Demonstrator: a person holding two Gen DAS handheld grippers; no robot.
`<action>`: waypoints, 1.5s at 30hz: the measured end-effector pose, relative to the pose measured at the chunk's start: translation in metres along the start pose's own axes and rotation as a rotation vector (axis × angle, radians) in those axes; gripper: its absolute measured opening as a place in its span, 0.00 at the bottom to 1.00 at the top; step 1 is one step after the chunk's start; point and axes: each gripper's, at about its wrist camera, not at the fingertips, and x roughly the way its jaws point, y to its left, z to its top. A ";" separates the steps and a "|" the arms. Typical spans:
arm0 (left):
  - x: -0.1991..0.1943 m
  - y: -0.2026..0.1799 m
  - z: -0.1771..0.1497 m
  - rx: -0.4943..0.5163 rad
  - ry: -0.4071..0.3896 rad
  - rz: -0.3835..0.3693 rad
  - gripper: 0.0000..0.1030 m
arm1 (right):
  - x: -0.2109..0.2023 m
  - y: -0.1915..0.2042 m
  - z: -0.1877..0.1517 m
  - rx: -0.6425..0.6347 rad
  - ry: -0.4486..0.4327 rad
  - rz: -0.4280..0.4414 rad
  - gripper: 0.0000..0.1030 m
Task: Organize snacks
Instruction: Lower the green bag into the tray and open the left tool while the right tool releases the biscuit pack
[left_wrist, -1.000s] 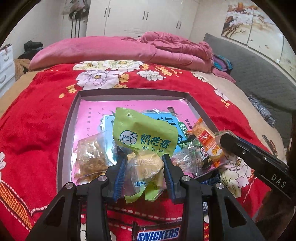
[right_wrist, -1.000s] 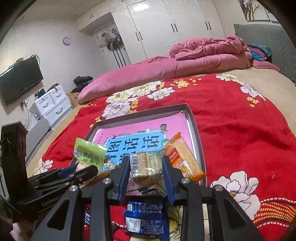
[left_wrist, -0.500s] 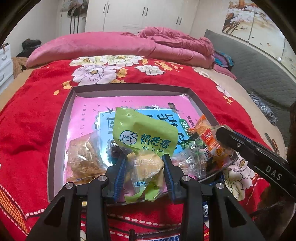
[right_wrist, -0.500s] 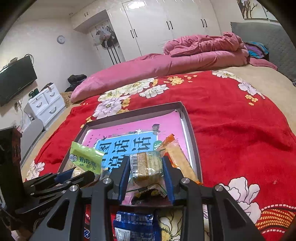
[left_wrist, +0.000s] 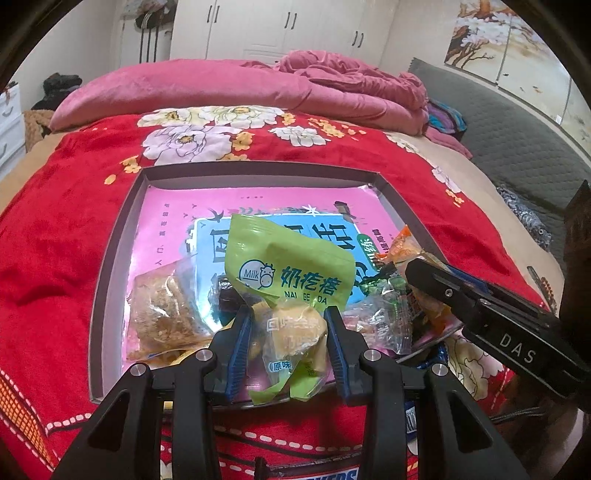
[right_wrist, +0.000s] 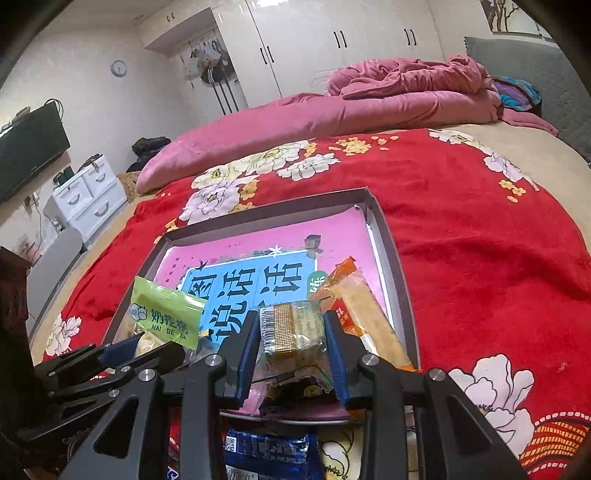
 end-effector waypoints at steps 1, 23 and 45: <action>0.000 0.000 0.000 0.001 -0.001 0.001 0.39 | 0.001 0.000 0.000 0.001 0.004 -0.001 0.35; 0.000 0.008 0.001 -0.021 0.006 -0.002 0.40 | -0.009 -0.010 0.000 0.022 -0.023 -0.036 0.40; -0.005 0.004 0.000 -0.008 -0.010 0.007 0.47 | -0.025 -0.009 -0.001 -0.002 -0.060 -0.050 0.52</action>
